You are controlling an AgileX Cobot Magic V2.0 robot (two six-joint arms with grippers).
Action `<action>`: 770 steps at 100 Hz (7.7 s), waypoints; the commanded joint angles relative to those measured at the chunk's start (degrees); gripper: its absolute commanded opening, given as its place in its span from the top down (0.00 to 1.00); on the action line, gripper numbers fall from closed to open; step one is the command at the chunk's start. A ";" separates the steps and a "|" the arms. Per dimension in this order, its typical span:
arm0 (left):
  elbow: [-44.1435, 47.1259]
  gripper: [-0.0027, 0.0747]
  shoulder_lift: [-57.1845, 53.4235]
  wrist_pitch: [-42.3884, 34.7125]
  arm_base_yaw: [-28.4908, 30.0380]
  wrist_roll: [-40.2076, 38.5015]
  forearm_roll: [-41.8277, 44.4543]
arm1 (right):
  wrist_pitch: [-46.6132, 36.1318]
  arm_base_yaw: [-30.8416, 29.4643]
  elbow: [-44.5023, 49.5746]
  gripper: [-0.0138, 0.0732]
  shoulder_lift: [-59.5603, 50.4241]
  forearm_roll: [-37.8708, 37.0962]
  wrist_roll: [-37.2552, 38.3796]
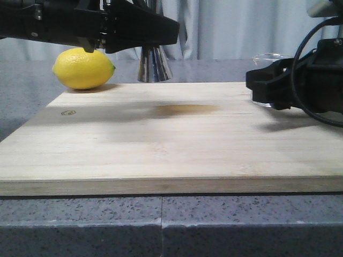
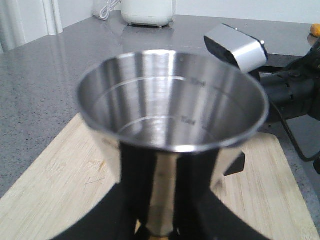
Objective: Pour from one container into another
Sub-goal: 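Lift the glass beaker with the right gripper toward the jigger, then tilt the beaker with the right gripper over the jigger mouth, then pour the clear liquid from the beaker into the held jigger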
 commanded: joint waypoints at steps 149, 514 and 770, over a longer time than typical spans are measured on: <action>-1.64 0.89 -2.73 5.46 -0.63 -0.56 -4.33 | 29.09 0.14 -18.89 0.55 -16.44 -8.23 -0.43; -1.64 0.89 -2.73 4.53 -0.63 -1.24 -2.80 | 45.02 13.44 -38.91 0.55 -16.57 -40.62 -0.43; -1.64 0.89 -2.73 4.29 -0.63 -1.24 -2.80 | 44.79 13.44 -39.01 0.55 -16.57 -58.50 -0.43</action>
